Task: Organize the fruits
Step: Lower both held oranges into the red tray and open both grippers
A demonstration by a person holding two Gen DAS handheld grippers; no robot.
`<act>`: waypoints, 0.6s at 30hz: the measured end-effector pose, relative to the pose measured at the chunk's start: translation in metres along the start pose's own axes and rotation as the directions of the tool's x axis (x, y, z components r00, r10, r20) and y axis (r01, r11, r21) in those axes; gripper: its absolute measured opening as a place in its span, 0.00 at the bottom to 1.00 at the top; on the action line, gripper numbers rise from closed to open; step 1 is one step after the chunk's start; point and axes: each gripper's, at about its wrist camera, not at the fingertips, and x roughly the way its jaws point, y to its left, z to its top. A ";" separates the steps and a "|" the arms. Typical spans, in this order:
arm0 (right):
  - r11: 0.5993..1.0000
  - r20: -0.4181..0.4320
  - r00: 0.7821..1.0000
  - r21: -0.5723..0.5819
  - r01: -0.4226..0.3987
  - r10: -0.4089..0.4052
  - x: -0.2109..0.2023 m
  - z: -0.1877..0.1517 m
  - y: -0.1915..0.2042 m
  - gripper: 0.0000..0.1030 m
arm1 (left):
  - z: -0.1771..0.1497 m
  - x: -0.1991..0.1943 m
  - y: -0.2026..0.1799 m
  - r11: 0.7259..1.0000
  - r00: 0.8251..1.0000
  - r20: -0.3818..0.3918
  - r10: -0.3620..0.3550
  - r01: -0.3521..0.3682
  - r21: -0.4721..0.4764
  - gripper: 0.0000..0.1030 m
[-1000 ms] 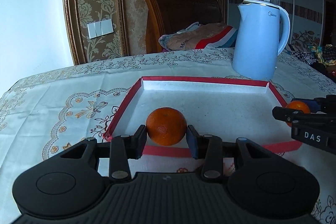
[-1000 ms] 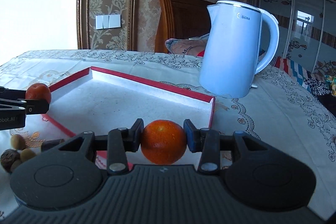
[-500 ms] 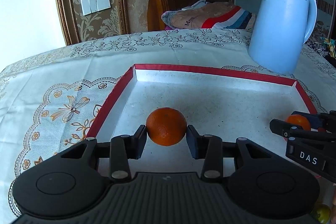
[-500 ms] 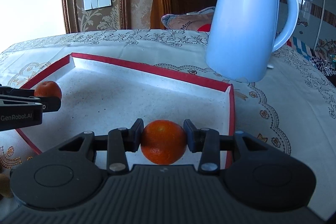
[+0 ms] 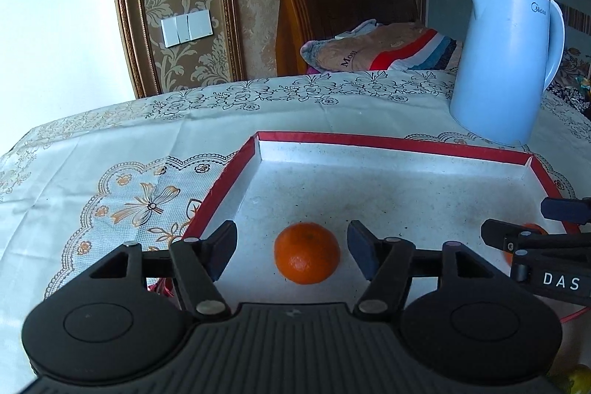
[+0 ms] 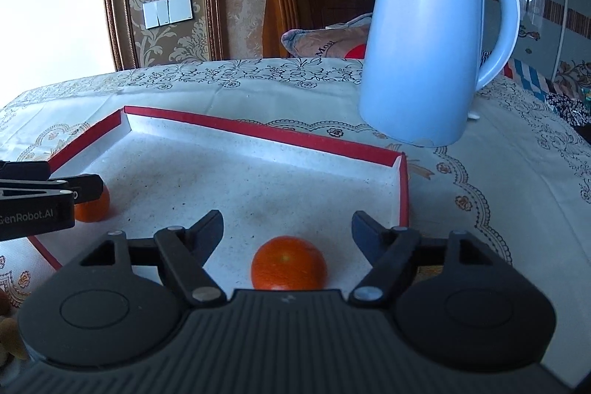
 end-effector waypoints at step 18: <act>0.999 0.041 0.999 0.042 -0.014 0.012 -0.015 -0.016 -0.006 0.90 | -0.038 -0.050 0.025 0.994 0.997 0.073 0.015 -0.007 -0.105 0.64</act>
